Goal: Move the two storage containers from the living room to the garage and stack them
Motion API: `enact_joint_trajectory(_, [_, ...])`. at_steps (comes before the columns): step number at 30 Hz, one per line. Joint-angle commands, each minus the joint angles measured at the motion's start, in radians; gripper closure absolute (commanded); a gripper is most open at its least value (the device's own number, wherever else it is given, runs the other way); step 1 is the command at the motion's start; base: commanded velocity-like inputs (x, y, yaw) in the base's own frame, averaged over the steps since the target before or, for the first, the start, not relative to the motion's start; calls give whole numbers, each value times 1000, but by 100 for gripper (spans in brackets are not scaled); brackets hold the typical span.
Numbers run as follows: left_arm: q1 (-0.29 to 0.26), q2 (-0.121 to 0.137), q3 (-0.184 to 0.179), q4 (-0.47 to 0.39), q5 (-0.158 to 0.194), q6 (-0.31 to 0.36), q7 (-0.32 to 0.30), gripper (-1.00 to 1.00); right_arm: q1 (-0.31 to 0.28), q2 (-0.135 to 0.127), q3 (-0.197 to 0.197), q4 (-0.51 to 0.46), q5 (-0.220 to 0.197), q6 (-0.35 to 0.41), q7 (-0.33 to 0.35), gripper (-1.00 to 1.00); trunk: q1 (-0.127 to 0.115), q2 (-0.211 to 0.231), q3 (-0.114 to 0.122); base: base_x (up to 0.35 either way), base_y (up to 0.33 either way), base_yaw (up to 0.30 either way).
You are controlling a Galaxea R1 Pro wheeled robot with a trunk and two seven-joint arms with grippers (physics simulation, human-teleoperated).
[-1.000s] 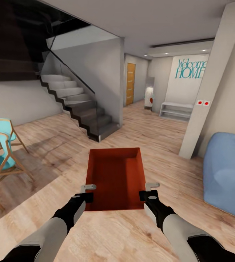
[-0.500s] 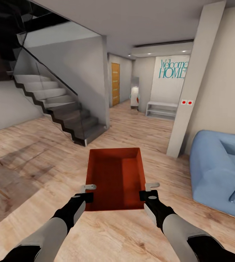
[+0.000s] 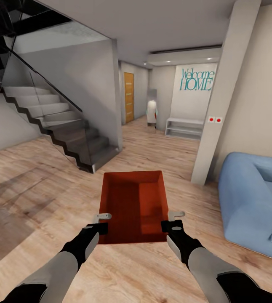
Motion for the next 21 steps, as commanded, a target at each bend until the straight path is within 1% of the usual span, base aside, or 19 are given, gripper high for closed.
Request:
enact_joint_trajectory(1, [-1, 11, -10, -4, 8, -56, 3, 100, -1, -15, 22, 4, -20, 5, -2, 100, 1, -2, -2, 321, 0, 0])
enact_joint_trajectory(21, [-1, 11, -10, -4, 8, -56, 3, 100, -1, -16, 22, 4, -20, 6, -2, 100, 1, -2, -2, 322, 0, 0])
